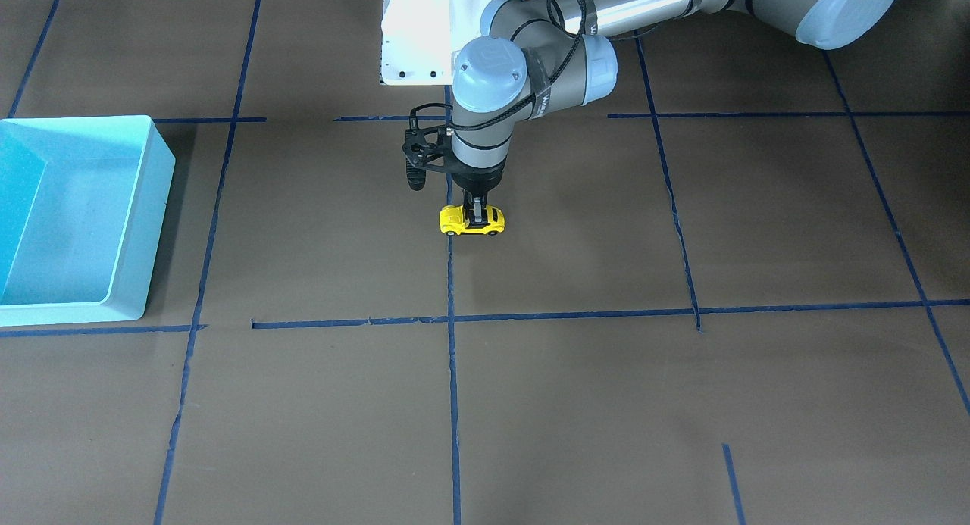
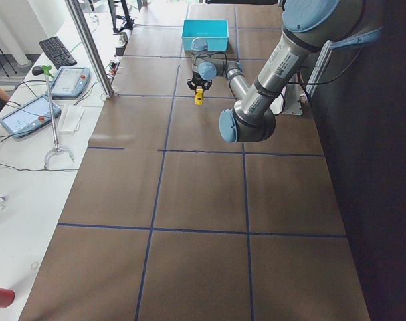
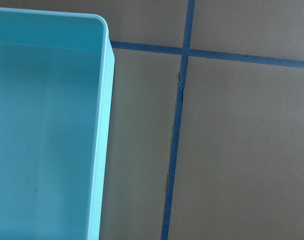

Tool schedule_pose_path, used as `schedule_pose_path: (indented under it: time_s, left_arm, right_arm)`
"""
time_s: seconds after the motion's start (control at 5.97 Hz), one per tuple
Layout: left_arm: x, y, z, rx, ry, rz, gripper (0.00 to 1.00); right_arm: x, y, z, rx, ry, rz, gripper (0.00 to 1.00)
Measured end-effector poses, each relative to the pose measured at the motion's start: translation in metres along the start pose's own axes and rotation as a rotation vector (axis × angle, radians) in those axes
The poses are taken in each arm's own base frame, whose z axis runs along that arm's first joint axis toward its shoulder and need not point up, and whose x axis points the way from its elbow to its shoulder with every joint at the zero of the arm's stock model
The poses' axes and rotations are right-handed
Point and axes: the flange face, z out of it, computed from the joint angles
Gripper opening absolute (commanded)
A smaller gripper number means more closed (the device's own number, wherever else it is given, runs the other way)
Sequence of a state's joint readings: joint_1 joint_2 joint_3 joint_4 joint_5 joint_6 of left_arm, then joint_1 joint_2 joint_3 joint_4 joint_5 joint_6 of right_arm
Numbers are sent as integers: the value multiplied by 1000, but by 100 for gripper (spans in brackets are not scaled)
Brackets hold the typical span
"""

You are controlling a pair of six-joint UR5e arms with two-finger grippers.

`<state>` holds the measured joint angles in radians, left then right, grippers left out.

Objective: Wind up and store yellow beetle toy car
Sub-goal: 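Drag the yellow car backward along the table with the left gripper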

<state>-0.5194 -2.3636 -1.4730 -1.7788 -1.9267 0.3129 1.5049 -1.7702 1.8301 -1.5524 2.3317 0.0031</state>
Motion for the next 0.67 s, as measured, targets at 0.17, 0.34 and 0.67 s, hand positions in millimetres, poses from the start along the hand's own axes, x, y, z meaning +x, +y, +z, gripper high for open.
schedule_pose_path:
  time_s: [0.17, 0.34, 0.67]
  left_arm:
    - [0, 10, 3, 36, -14, 14, 1]
    - [-1, 18, 5, 66, -25, 24, 1]
    - [0, 26, 6, 76, -28, 26, 1]
  right_arm:
    - [0, 0, 0, 0, 0, 0, 100]
    - [0, 0, 0, 0, 0, -1, 100]
    - [0, 0, 0, -1, 0, 1, 100]
